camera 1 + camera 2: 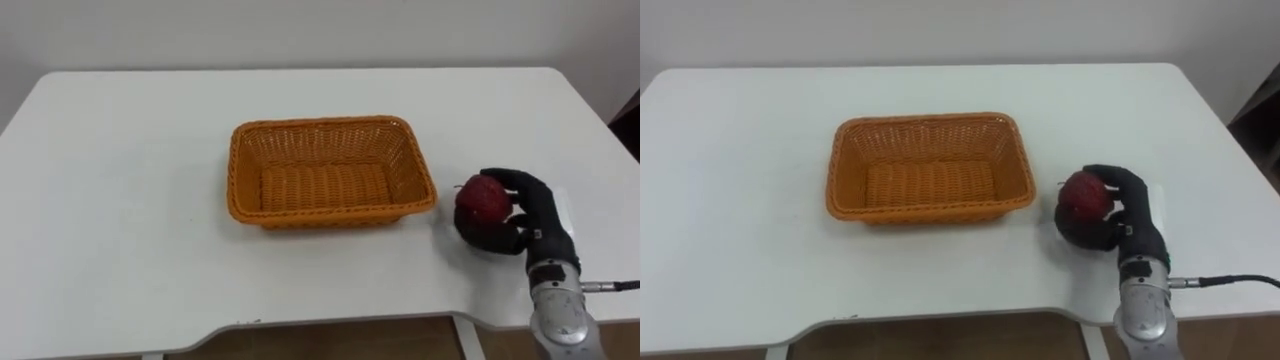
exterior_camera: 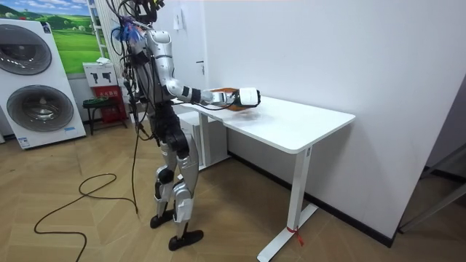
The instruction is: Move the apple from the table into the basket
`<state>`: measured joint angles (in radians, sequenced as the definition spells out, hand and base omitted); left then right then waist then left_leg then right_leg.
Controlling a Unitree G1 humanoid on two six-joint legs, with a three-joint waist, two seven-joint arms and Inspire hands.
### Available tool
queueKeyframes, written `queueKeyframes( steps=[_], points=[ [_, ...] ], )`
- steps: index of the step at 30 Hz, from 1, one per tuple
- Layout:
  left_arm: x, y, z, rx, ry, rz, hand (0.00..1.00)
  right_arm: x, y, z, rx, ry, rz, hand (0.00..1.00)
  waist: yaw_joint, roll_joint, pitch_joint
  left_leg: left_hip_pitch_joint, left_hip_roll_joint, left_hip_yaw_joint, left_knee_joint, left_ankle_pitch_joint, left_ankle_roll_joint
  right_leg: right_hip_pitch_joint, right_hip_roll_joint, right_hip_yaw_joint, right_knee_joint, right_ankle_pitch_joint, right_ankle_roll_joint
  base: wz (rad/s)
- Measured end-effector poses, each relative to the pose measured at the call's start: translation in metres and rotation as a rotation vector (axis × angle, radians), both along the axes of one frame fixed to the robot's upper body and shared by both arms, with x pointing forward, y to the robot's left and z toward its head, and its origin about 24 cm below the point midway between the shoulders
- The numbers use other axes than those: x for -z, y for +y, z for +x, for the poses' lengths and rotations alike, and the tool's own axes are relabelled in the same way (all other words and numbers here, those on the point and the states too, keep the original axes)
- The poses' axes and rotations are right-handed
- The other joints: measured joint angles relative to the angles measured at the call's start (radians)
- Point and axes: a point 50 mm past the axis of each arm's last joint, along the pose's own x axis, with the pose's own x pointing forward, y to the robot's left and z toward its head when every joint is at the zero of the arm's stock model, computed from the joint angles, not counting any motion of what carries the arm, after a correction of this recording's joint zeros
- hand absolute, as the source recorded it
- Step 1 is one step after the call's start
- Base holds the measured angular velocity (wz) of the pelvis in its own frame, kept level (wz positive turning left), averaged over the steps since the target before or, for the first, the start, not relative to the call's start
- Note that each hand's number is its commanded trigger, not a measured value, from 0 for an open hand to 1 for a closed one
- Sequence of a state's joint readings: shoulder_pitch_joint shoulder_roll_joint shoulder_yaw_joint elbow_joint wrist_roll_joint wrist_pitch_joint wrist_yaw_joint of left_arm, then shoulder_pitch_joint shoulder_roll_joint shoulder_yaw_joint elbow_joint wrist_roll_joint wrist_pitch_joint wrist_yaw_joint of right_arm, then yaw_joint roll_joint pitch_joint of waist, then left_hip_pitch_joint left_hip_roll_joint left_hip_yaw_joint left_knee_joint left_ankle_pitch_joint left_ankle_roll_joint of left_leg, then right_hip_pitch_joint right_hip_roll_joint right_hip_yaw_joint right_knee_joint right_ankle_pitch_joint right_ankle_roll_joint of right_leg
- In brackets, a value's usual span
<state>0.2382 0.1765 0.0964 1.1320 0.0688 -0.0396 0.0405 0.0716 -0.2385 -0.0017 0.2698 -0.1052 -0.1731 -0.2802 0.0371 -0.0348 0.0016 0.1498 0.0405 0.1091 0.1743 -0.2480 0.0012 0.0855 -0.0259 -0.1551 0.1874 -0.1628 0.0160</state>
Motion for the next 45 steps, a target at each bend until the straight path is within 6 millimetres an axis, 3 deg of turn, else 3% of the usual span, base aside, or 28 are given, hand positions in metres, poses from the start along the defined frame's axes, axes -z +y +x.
queueKeyframes(
  steps=[9,19,24,25,26,31,45],
  points=[
    [0.001,-0.002,0.004,0.026,-0.003,0.008,0.0,-0.044,0.019,0.01,-0.084,-0.196,-0.017,1.0,0.023,0.011,0.0048,-0.024,0.0,-0.001,0.007,0.0,0.0,-0.022,0.0,0.001,0.001,0.0,0.0,0.0],
    [0.001,-0.005,0.006,0.043,-0.009,-0.005,0.0,-0.062,0.038,0.013,-0.199,-0.26,0.006,1.0,0.041,0.019,0.0027,-0.023,0.0,-0.001,0.007,0.0,0.0,-0.02,0.0,0.002,0.0,0.0,0.0,0.0],
    [0.001,-0.006,0.011,0.051,-0.02,-0.01,0.0,-0.06,0.054,0.012,-0.298,-0.235,0.029,1.0,0.051,0.02,0.0002,-0.025,0.001,0.0,0.008,0.0,0.0,-0.019,0.0,-0.004,0.0,0.001,-0.001,0.01],
    [0.001,-0.007,0.012,0.058,-0.022,-0.018,0.0,-0.057,0.06,0.012,-0.333,-0.22,0.032,0.05,0.051,0.02,0.0002,-0.026,0.001,-0.002,0.009,0.0,0.0,-0.018,-0.001,-0.01,0.0,0.001,-0.001,0.06],
    [0.001,-0.007,0.013,0.063,-0.022,-0.021,0.0,-0.056,0.063,0.012,-0.35,-0.214,0.029,0.0,0.051,0.02,0.0002,-0.027,0.001,-0.003,0.009,0.0,0.0,-0.018,-0.001,-0.011,0.0,0.001,-0.001,0.06],
    [0.002,-0.009,0.016,0.072,-0.026,-0.029,0.0,-0.051,0.081,0.009,-0.459,-0.174,0.028,0.0,0.056,0.02,0.0,-0.034,0.0,-0.008,0.014,0.0,0.0,-0.018,-0.003,-0.019,-0.002,0.001,-0.001,0.05],
    [0.002,-0.01,0.013,0.071,-0.02,-0.033,0.0,-0.05,0.083,0.009,-0.491,-0.161,0.036,0.0,0.057,0.023,0.0018,-0.038,0.0,-0.028,0.013,0.001,-0.001,-0.015,-0.005,-0.04,-0.003,0.001,-0.001,0.03]
  ],
)
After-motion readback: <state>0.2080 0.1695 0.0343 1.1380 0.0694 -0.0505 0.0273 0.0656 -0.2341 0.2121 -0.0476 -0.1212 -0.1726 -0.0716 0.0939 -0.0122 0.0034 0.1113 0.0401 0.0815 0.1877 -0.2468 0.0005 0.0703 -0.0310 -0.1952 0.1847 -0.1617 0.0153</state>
